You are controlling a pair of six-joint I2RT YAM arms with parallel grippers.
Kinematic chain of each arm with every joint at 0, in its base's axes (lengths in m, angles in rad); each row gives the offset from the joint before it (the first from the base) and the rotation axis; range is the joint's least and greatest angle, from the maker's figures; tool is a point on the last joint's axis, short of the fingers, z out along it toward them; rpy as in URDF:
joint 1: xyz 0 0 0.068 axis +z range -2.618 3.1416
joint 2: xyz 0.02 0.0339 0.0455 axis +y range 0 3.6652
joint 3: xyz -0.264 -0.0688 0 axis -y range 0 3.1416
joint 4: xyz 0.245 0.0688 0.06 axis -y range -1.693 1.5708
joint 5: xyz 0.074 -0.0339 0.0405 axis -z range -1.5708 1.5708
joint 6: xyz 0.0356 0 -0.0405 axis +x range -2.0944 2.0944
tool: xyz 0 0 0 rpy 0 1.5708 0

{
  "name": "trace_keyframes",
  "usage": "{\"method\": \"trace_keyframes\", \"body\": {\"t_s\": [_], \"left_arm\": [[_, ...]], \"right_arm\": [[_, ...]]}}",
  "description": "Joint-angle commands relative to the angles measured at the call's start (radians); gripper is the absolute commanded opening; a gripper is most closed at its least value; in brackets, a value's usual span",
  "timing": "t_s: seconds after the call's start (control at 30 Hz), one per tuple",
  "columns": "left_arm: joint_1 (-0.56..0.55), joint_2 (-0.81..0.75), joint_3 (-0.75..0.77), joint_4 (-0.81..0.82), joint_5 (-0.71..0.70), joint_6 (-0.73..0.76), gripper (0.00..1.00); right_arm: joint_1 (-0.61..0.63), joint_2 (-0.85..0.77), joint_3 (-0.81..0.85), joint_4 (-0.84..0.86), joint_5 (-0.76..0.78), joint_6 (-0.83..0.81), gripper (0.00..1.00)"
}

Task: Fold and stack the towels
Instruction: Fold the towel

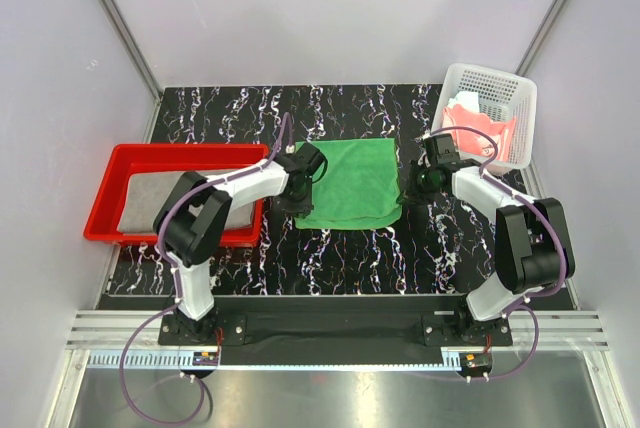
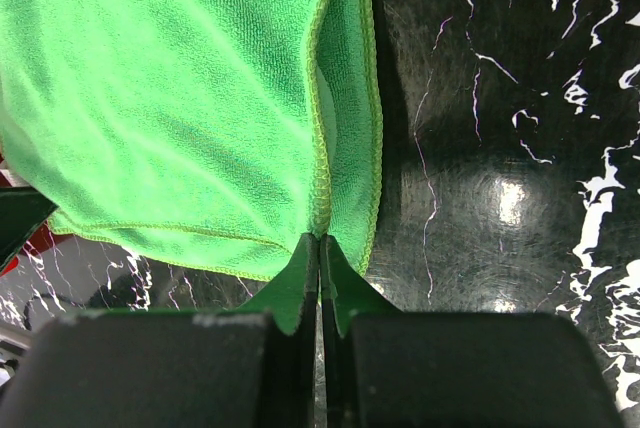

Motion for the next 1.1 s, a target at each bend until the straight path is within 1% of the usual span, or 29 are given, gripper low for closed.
{"method": "trace_keyframes", "body": {"t_s": [0.0, 0.2, 0.43, 0.6, 0.67, 0.73, 0.8, 0.83, 0.93, 1.07], "left_arm": [[0.002, 0.024, 0.028, 0.025, 0.001, -0.021, 0.24], [0.006, 0.033, 0.034, 0.019, 0.0, -0.023, 0.19], [0.006, 0.032, 0.072, -0.016, -0.014, -0.018, 0.01], [0.006, 0.029, 0.092, -0.034, -0.025, -0.013, 0.0], [0.006, 0.022, 0.094, -0.041, -0.03, -0.009, 0.02], [0.008, 0.013, 0.092, -0.042, -0.034, -0.007, 0.07], [0.006, 0.013, 0.094, -0.047, -0.03, -0.004, 0.16], [0.006, 0.019, 0.095, -0.047, -0.027, -0.001, 0.15], [0.006, 0.028, 0.092, -0.041, -0.019, 0.0, 0.0], [0.006, 0.033, 0.081, -0.027, -0.004, 0.0, 0.0]], "right_arm": [[0.011, -0.024, 0.012, 0.02, -0.013, -0.011, 0.0], [0.011, -0.03, 0.012, 0.014, -0.012, -0.014, 0.0], [0.011, -0.027, 0.012, 0.018, -0.013, -0.009, 0.0], [0.011, -0.029, 0.01, 0.018, -0.015, -0.009, 0.0], [0.011, -0.03, 0.01, 0.015, -0.015, -0.009, 0.0], [0.009, -0.03, 0.009, 0.018, -0.015, -0.009, 0.0], [0.011, -0.03, 0.007, 0.021, -0.016, -0.009, 0.0], [0.011, -0.03, 0.007, 0.021, -0.016, -0.008, 0.0], [0.011, -0.029, 0.006, 0.024, -0.024, -0.006, 0.0], [0.011, -0.032, 0.004, 0.023, -0.02, -0.006, 0.0]]}}
